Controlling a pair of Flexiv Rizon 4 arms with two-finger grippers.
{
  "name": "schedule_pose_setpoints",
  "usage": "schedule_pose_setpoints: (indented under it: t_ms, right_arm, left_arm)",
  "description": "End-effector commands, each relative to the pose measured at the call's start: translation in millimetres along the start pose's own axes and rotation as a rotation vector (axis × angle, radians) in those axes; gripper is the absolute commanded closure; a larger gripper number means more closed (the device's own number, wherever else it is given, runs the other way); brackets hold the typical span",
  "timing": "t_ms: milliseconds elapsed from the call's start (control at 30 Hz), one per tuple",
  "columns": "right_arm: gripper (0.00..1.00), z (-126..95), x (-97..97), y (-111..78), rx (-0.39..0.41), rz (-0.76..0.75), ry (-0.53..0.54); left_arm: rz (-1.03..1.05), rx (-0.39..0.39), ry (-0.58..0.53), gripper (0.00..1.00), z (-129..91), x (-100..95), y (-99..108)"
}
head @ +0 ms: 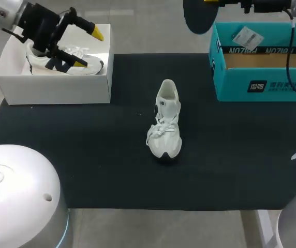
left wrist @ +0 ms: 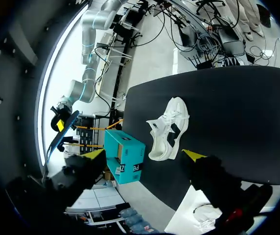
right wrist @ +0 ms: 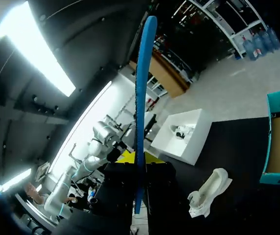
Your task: Take the shoe out of the shoebox, open the shoe tongue, remove and reinsert the insole, then place the shoe into the shoebox
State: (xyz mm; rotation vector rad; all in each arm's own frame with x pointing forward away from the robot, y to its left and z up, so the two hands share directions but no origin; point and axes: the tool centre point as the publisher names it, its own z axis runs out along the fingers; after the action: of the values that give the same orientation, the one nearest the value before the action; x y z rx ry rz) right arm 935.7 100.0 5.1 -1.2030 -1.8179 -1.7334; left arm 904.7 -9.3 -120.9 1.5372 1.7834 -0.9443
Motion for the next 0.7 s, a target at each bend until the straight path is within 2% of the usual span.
schedule_pose_setpoints:
  t_ms: [33, 233, 333, 400, 467, 533, 700]
  right_arm:
    - [1.0, 11.1, 11.1, 6.1, -0.017, -0.036, -0.047]
    - [1.0, 13.4, 16.4, 10.2, -0.019, -0.107, -0.089]
    - [1.0, 13.2, 18.7, 10.9, -0.012, -0.136, -0.109]
    - [1.0, 12.4, 19.5, 11.1, -0.012, -0.136, -0.112]
    - [1.0, 10.9, 20.0, 10.5, -0.012, -0.135, -0.113]
    - [1.0, 10.2, 20.5, 8.2, -0.01, -0.13, -0.11]
    - [1.0, 7.3, 20.6, 2.7, -0.004, -0.12, -0.103]
  left_arm:
    - [0.013, -0.071, 0.03, 0.0, -26.3, 7.9, -19.4]
    - [0.062, -0.121, 0.083, 0.0, -31.0, 16.1, -8.8]
    - [0.067, -0.182, 0.09, 0.0, -29.0, 21.5, -1.1]
    - [0.061, -0.249, 0.083, 0.0, -26.0, 22.9, 6.4]
    - [0.071, -0.274, 0.09, 0.0, -23.1, 25.0, 10.8]
    - [0.047, -0.269, 0.058, 0.0, -20.9, 24.6, 12.4]
    - [0.006, -0.263, 0.073, 0.0, -13.8, 25.3, 16.7]
